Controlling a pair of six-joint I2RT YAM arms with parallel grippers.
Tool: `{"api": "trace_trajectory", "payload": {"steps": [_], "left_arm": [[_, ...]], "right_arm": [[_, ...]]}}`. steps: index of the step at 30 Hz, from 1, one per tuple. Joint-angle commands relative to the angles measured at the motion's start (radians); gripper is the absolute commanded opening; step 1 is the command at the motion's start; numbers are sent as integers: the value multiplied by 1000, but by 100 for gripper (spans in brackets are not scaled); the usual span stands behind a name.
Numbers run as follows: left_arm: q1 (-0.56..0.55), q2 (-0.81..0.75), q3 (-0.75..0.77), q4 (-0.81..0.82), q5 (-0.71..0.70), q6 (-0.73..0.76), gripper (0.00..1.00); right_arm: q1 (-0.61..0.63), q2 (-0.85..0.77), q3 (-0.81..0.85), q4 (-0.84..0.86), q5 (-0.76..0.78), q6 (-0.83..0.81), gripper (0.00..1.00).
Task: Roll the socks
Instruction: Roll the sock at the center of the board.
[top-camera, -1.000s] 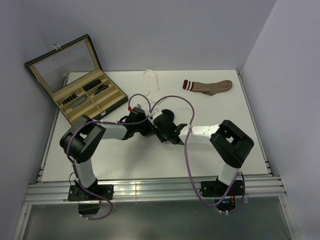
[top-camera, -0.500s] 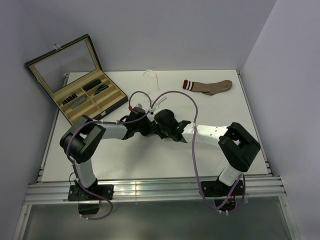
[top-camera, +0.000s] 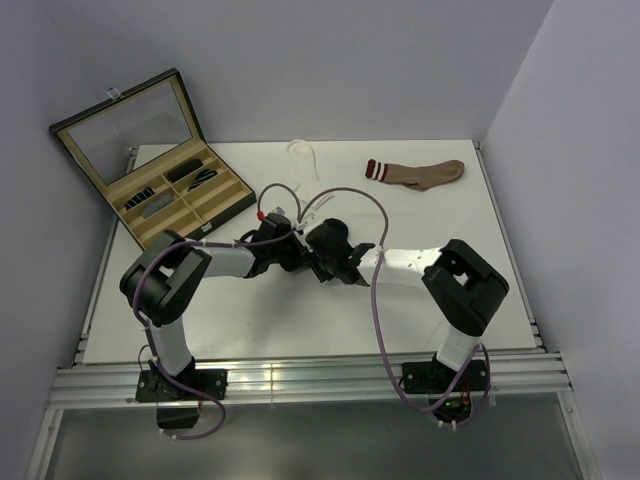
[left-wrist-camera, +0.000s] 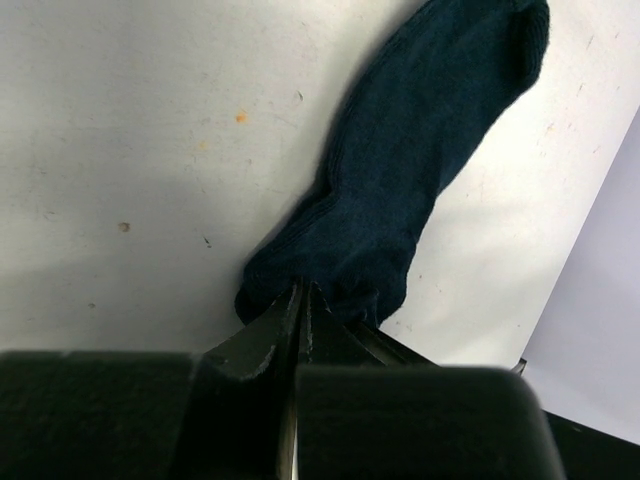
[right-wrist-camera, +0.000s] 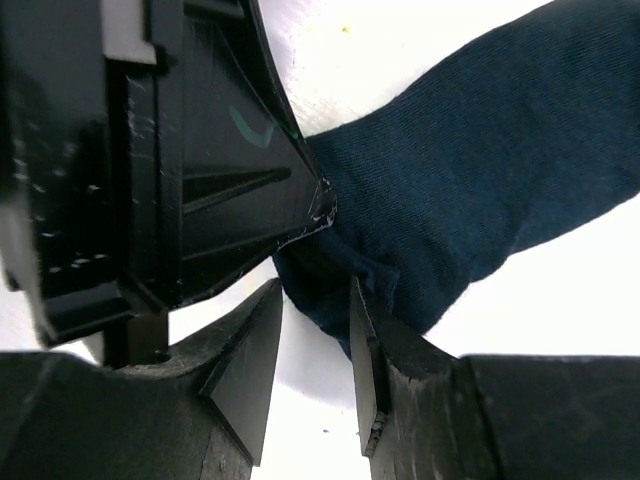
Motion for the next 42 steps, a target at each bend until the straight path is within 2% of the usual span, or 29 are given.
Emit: {"api": "trace_trajectory", "payload": {"steps": [1, 7, 18, 27, 30, 35, 37, 42], "left_arm": [[-10, 17, 5, -90, -21, 51, 6], [-8, 13, 16, -113, -31, 75, 5], [-8, 9, 25, -158, -37, 121, 4], [-8, 9, 36, -164, -22, 139, 4], [-8, 6, 39, -167, -17, 143, 4], [-8, -4, 42, -170, -8, 149, 4], [-8, -18, 40, -175, -8, 149, 5], [-8, -84, 22, -182, -42, 146, 10]], "right_arm": [[-8, 47, 15, 5, 20, 0, 40], [-23, 38, -17, -17, 37, 58, 40], [-37, 49, 26, -97, 92, 116, 40], [-48, 142, 101, -187, 105, 158, 38], [-46, 179, 118, -213, 100, 170, 31], [-46, 213, 138, -256, 74, 181, 0], [-48, 211, 147, -272, 45, 184, 0], [-54, 191, 172, -279, -200, 216, 0]]}}
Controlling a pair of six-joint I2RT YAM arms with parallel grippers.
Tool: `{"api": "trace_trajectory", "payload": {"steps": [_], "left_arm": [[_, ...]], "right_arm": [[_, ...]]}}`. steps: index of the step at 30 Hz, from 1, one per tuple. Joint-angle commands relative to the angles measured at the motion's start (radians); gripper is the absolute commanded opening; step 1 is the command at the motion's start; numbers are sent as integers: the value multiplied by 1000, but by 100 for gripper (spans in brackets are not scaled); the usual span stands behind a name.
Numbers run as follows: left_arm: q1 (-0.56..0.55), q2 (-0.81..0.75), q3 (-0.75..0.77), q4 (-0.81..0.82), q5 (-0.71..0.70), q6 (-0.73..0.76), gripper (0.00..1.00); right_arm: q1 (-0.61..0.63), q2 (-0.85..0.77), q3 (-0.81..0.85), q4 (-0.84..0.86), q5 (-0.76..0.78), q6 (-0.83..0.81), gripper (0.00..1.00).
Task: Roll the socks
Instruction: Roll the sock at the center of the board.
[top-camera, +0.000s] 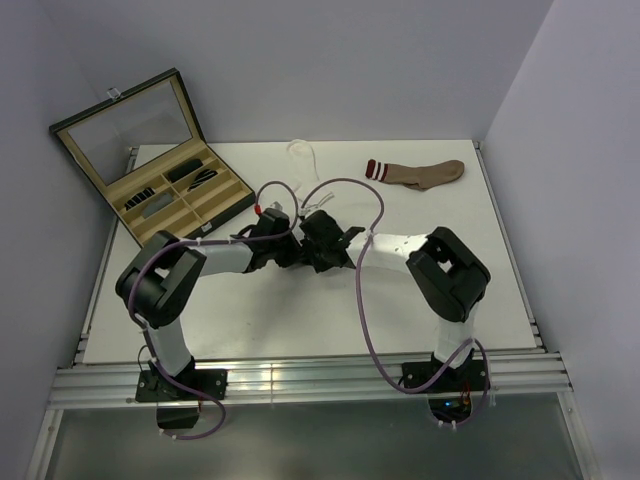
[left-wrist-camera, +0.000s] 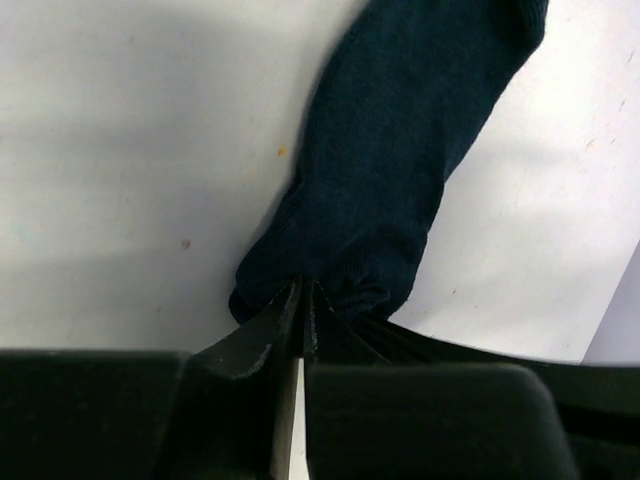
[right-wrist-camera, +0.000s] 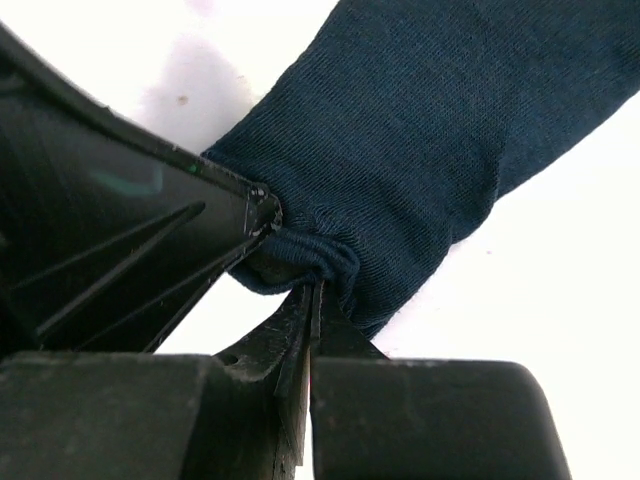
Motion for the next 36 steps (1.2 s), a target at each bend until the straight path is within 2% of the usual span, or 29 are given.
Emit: {"api": "trace_trajectory", "payload": {"steps": [1, 6, 12, 15, 21, 27, 29, 33, 36], "left_arm": [[-30, -76, -20, -91, -6, 49, 12], [-30, -122, -20, -121, -48, 71, 12], [-28, -122, -43, -112, -60, 58, 12], [-28, -164, -65, -105, -80, 46, 16], [-20, -324, -140, -126, -254, -24, 22], [-20, -473, -221, -152, -273, -57, 35], [-19, -479, -233, -152, -255, -58, 38], [-20, -436, -246, -151, -210, -77, 38], [-20, -393, -249, -138, -184, -86, 37]], "right_arm": [[-13, 44, 3, -120, -215, 49, 0], [-25, 35, 42, -122, -404, 77, 0], [-34, 19, 52, -119, -438, 117, 0], [-51, 21, 28, -77, -518, 180, 0], [-117, 30, -50, 93, -714, 292, 0], [-207, 90, -136, 333, -890, 468, 0], [-223, 107, -179, 399, -932, 514, 0], [-258, 149, -253, 638, -1025, 681, 0], [-284, 189, -297, 754, -1065, 785, 0]]}}
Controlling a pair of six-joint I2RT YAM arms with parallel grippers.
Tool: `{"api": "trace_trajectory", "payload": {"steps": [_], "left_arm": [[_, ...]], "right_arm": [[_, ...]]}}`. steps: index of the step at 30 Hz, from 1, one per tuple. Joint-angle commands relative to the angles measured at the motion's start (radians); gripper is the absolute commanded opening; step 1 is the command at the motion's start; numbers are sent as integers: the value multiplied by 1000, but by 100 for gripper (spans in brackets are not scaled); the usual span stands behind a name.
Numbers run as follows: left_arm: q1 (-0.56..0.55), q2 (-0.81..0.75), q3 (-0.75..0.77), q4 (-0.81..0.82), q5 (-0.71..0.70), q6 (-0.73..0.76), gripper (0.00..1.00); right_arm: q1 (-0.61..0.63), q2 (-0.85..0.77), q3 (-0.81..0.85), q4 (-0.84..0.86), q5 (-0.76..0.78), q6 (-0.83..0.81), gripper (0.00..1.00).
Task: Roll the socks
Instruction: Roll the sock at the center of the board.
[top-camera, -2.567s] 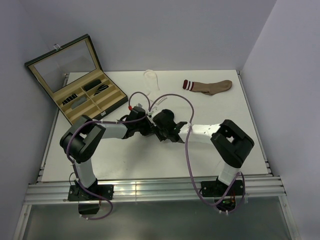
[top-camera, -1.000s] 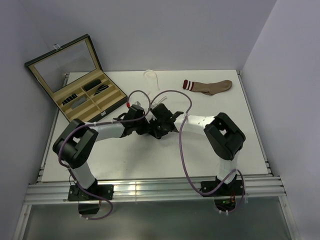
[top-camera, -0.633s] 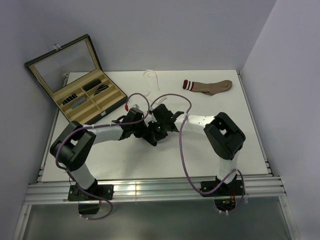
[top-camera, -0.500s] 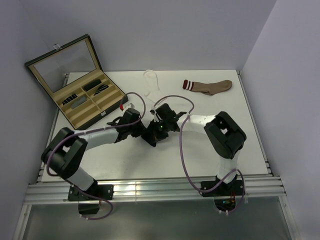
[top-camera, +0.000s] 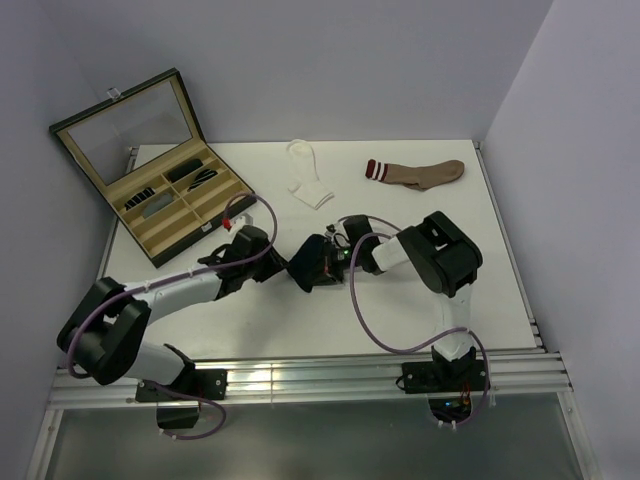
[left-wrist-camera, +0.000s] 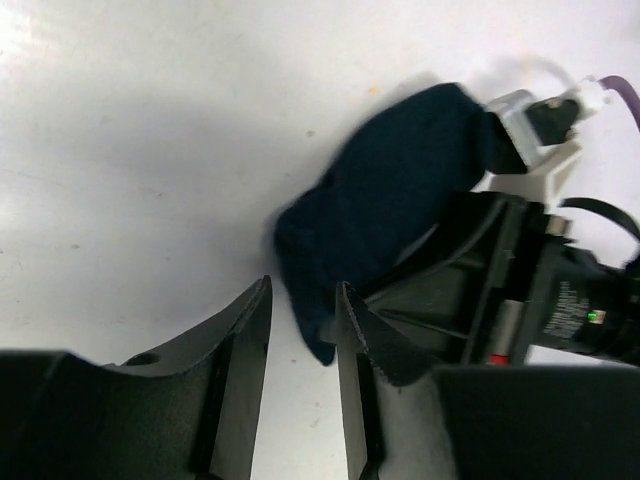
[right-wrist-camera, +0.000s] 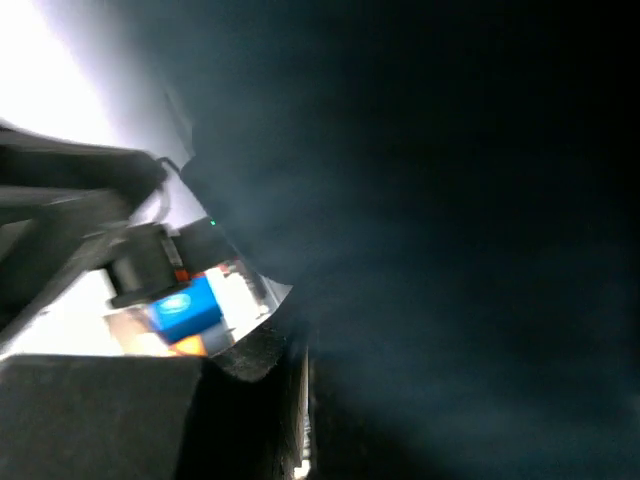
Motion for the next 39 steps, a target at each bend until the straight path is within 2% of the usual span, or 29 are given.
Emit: {"api": "trace_trajectory", "payload": {"steps": [1, 7, 19, 26, 32, 38, 39], "left_arm": [[2, 43, -8, 42, 37, -26, 37], [2, 117, 21, 51, 69, -25, 35], [31, 154, -17, 164, 107, -57, 35], [63, 230, -12, 214, 144, -92, 33], [65, 276, 18, 177, 139, -92, 25], [65, 330, 66, 71, 101, -86, 11], [65, 333, 70, 47, 90, -86, 7]], "right_arm": [[-26, 57, -54, 248, -73, 175, 0], [-50, 115, -84, 353, -87, 258, 0], [-52, 102, -40, 197, -55, 159, 0], [-52, 100, -28, 155, -41, 130, 0], [-50, 94, -15, 112, -26, 100, 0], [-46, 43, 32, -50, 46, -20, 0], [-38, 30, 40, -114, 65, -44, 3]]}}
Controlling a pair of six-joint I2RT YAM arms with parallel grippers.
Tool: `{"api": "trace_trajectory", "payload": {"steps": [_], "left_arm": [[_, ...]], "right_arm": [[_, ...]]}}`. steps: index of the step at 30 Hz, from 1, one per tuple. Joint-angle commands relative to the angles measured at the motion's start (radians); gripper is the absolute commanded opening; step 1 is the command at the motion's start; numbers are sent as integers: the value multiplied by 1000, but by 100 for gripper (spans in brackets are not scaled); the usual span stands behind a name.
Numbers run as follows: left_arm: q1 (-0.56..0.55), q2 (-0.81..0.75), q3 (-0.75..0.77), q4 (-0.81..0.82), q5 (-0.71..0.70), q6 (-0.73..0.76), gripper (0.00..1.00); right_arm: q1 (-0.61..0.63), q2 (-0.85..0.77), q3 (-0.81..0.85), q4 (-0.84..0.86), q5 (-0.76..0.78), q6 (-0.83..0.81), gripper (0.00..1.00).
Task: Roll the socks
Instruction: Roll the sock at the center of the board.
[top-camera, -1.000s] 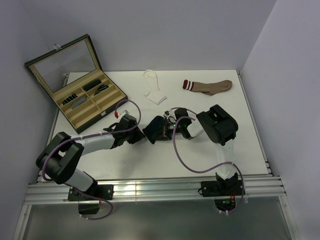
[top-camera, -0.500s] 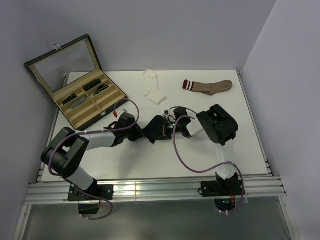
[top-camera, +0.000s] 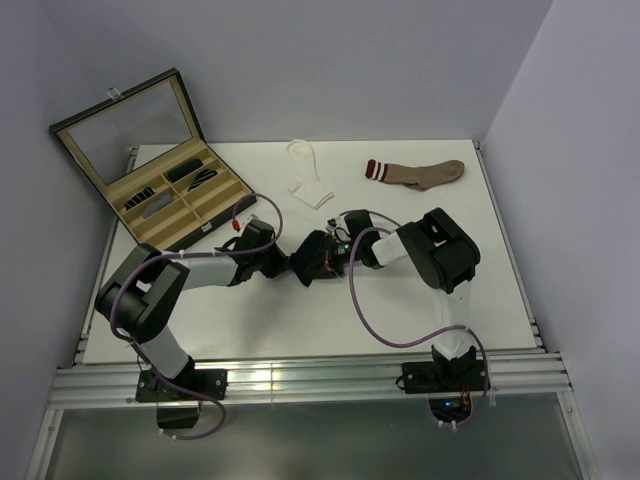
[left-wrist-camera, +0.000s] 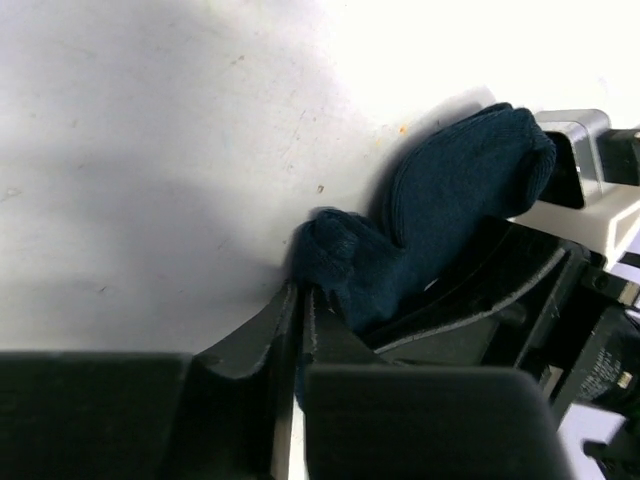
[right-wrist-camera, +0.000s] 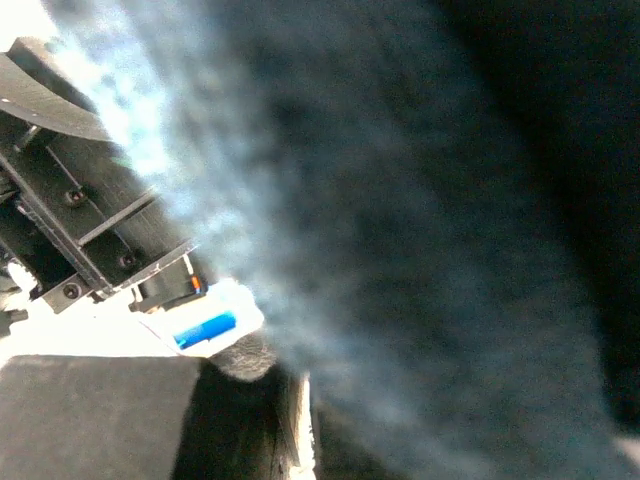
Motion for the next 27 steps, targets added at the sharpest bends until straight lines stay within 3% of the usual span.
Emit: {"api": "trace_trajectory", "payload": {"steps": [1, 4, 7, 11, 19, 23, 27], "left_arm": [[2, 49, 23, -135, -70, 9, 6], [-1, 46, 38, -181, -95, 17, 4], [-13, 41, 56, -212, -122, 29, 2], [-29, 44, 79, -232, -133, 41, 2], [-42, 42, 95, -234, -129, 60, 2], [-44, 39, 103, -237, -124, 67, 2], [-44, 38, 106, -238, -121, 72, 2]], "right_arm": [[9, -62, 45, -262, 131, -128, 9], [47, -128, 99, -417, 239, -268, 25], [98, -188, 151, -545, 365, -363, 35], [179, -260, 187, -641, 566, -471, 38], [336, -421, 43, -460, 988, -671, 38], [380, -462, -39, -302, 1084, -748, 38], [417, -473, -65, -248, 1103, -810, 38]]}}
